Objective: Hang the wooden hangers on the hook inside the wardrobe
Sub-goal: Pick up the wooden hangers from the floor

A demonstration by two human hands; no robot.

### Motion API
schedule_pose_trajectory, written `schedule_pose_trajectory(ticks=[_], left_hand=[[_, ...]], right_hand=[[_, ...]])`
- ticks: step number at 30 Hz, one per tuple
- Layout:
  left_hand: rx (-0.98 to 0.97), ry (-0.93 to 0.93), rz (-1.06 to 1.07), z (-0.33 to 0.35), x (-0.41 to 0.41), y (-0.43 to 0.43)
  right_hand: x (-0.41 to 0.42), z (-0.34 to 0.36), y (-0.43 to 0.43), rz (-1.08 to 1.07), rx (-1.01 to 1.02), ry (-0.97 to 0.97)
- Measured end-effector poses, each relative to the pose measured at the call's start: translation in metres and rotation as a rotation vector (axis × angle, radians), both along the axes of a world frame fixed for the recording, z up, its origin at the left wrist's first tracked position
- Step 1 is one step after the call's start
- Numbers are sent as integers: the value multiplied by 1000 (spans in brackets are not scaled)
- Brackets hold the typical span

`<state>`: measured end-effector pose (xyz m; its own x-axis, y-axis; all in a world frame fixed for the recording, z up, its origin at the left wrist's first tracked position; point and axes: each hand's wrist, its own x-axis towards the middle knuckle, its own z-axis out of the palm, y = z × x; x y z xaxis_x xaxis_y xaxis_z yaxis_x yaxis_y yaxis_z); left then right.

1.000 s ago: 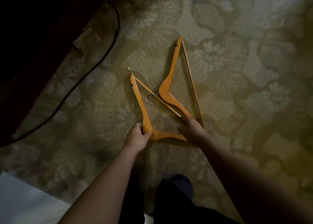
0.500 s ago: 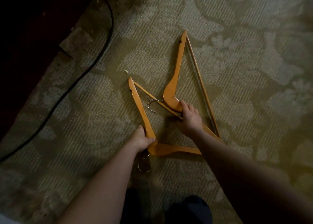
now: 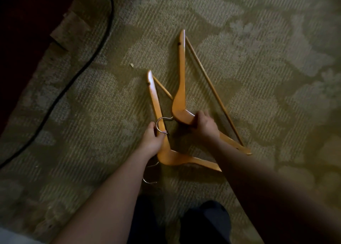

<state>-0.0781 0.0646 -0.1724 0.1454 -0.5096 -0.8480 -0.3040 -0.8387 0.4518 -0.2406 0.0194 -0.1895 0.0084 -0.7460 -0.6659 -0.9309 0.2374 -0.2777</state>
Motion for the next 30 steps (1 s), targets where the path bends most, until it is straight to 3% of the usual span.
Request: schedule_pose_trajectory(ticks=[6, 11, 16, 24, 27, 30], left_hand=[[28, 146, 50, 7, 19, 26], [257, 434, 249, 41, 27, 34], [419, 774, 196, 84, 48, 45], [272, 976, 666, 177, 43, 74], [116, 994, 609, 213, 35, 81], [22, 857, 621, 253, 27, 80]], right_hand=[[-9, 18, 32, 75, 148, -9], [-10, 42, 47, 28, 106, 12], [-10, 79, 44, -27, 119, -21], [5, 152, 49, -212, 125, -130], [9, 185, 49, -366, 162, -213], [10, 227, 46, -402, 145, -249]])
